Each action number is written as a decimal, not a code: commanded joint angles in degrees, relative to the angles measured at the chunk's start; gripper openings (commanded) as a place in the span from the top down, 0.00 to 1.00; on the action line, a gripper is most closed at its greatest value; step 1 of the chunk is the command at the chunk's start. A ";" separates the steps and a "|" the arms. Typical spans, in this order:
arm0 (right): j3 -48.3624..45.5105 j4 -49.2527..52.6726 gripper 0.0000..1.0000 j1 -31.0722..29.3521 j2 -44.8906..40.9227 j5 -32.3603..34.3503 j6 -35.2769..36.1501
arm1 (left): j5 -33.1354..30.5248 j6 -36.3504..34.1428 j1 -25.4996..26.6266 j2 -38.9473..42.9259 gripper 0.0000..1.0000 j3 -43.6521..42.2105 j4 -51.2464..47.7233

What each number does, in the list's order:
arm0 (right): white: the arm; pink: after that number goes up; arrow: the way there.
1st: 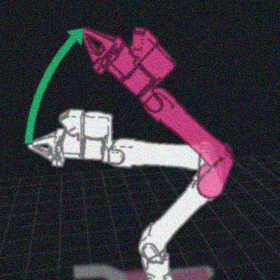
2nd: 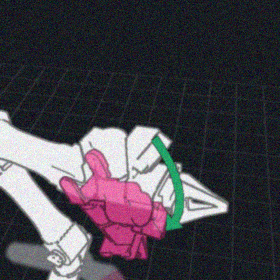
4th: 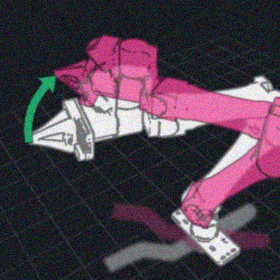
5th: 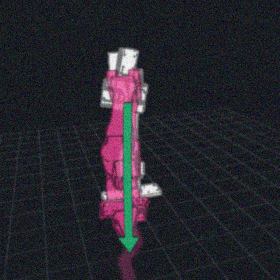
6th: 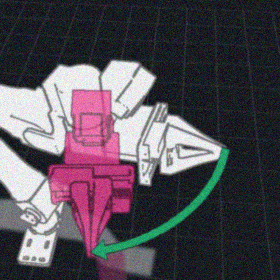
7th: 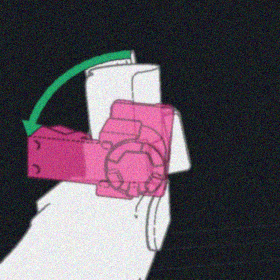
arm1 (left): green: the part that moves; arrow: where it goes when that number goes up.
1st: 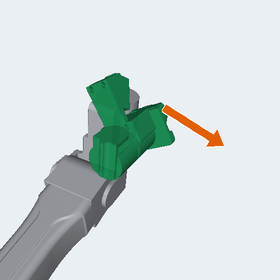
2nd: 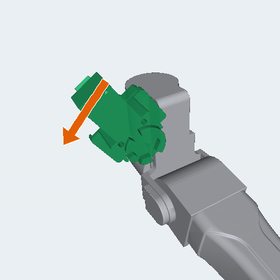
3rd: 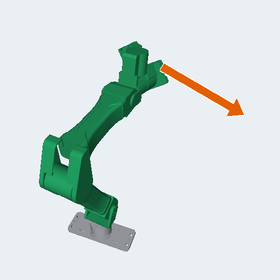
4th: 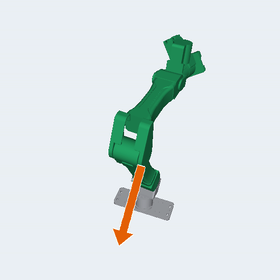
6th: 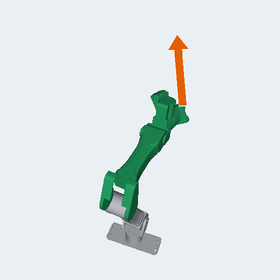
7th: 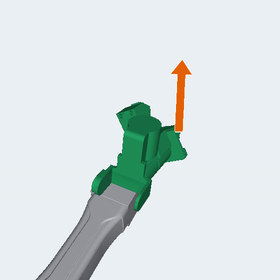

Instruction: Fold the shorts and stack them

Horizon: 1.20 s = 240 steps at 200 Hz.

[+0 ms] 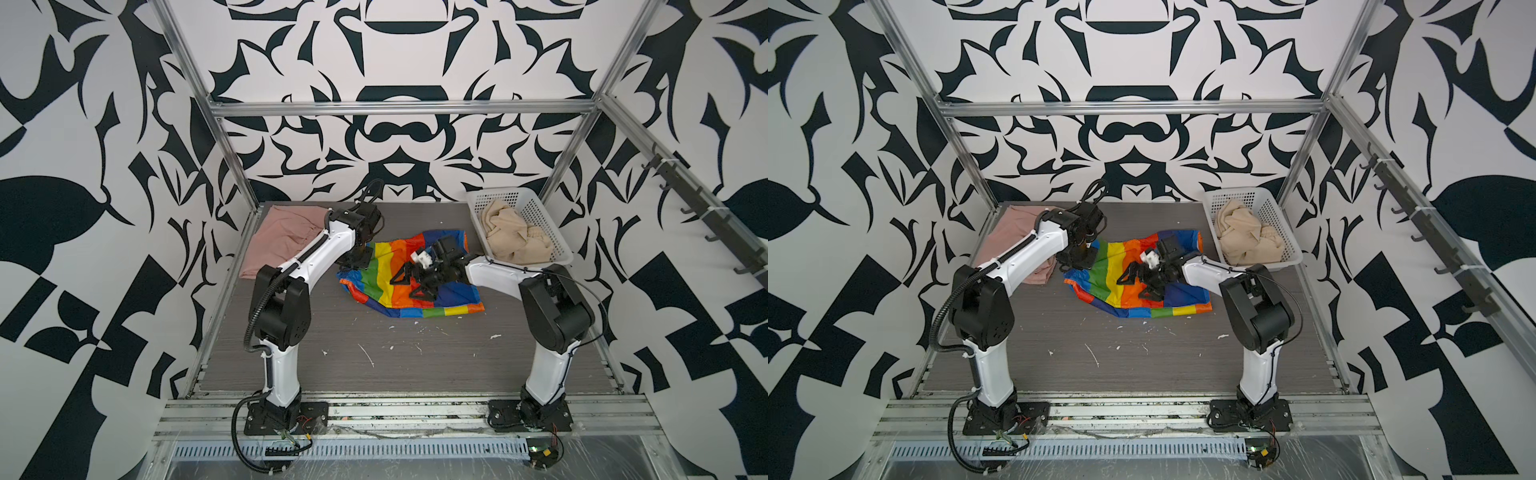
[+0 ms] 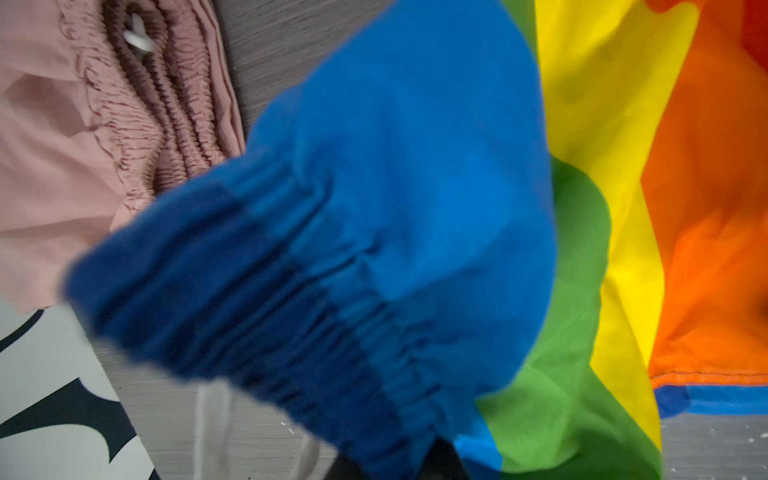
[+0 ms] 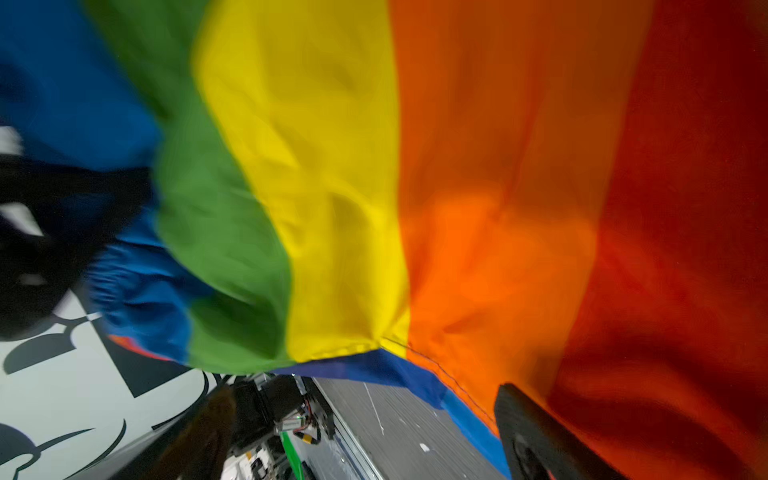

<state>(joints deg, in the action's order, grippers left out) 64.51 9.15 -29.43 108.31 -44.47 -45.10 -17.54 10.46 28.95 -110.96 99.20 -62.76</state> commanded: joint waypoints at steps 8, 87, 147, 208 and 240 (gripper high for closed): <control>-2.72 -5.68 0.00 -1.42 0.69 0.21 -2.30 | -0.21 -0.18 0.10 -0.27 1.00 1.22 -2.73; 6.24 20.23 0.00 5.28 -10.88 12.99 15.44 | -10.67 -5.68 0.02 0.30 1.00 0.87 -7.40; 3.70 29.73 0.00 10.15 -11.74 27.81 25.35 | -19.31 -9.58 -0.28 -1.80 1.00 8.92 -13.70; 2.46 24.64 0.00 10.10 -6.34 24.40 23.26 | -16.57 -7.43 5.07 -7.75 1.00 24.94 -23.82; 3.97 23.64 0.00 8.93 -4.04 23.75 22.27 | -15.72 -5.20 8.86 -12.77 1.00 31.63 -27.77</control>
<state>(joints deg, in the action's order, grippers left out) 67.00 34.04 -19.38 103.92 -19.90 -22.17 -34.20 2.61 35.29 -119.66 126.34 -82.59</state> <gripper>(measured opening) 0.997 0.121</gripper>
